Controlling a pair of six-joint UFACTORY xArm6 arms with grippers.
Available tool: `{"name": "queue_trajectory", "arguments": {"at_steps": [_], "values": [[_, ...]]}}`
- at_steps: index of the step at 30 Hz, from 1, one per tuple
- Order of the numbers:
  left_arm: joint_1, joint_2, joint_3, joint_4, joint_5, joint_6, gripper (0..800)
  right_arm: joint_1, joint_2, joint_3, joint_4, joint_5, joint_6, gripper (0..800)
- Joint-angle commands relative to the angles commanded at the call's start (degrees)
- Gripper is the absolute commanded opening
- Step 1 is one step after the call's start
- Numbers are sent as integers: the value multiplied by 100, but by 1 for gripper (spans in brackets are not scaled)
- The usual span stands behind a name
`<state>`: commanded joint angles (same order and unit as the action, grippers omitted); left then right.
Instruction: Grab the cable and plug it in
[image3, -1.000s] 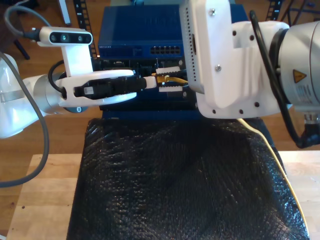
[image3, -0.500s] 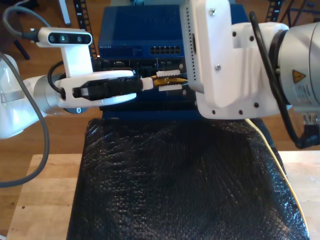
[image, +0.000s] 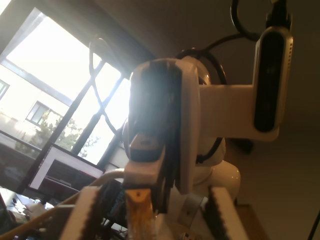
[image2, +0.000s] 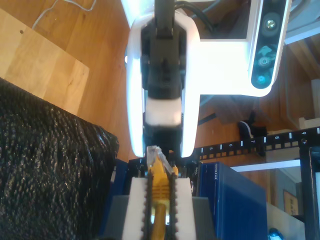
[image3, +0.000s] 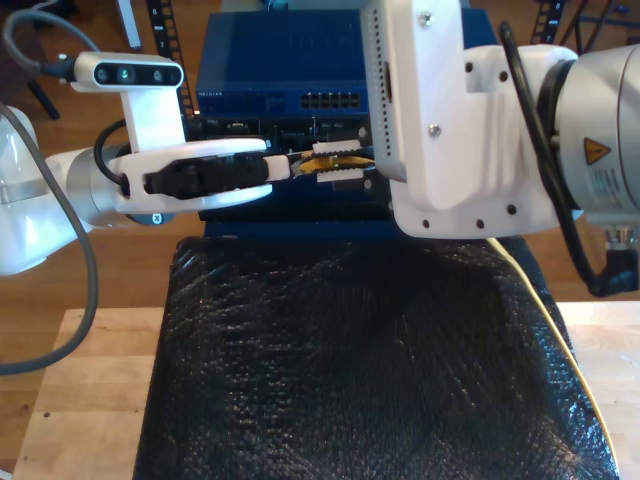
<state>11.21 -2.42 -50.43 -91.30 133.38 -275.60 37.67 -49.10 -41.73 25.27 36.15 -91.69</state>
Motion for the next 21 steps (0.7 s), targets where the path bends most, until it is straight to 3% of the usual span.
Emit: {"name": "queue_trajectory", "arguments": {"at_steps": [5,14,21], "values": [[18,-18,-9,9,-105,9,797,-18,26,-26,26,-9,97,1],[422,-26,-202,9,-642,35,799,-53,211,-88,0,-9,264,1],[862,-26,-589,44,-738,35,799,-167,369,-176,0,-9,396,1]]}}
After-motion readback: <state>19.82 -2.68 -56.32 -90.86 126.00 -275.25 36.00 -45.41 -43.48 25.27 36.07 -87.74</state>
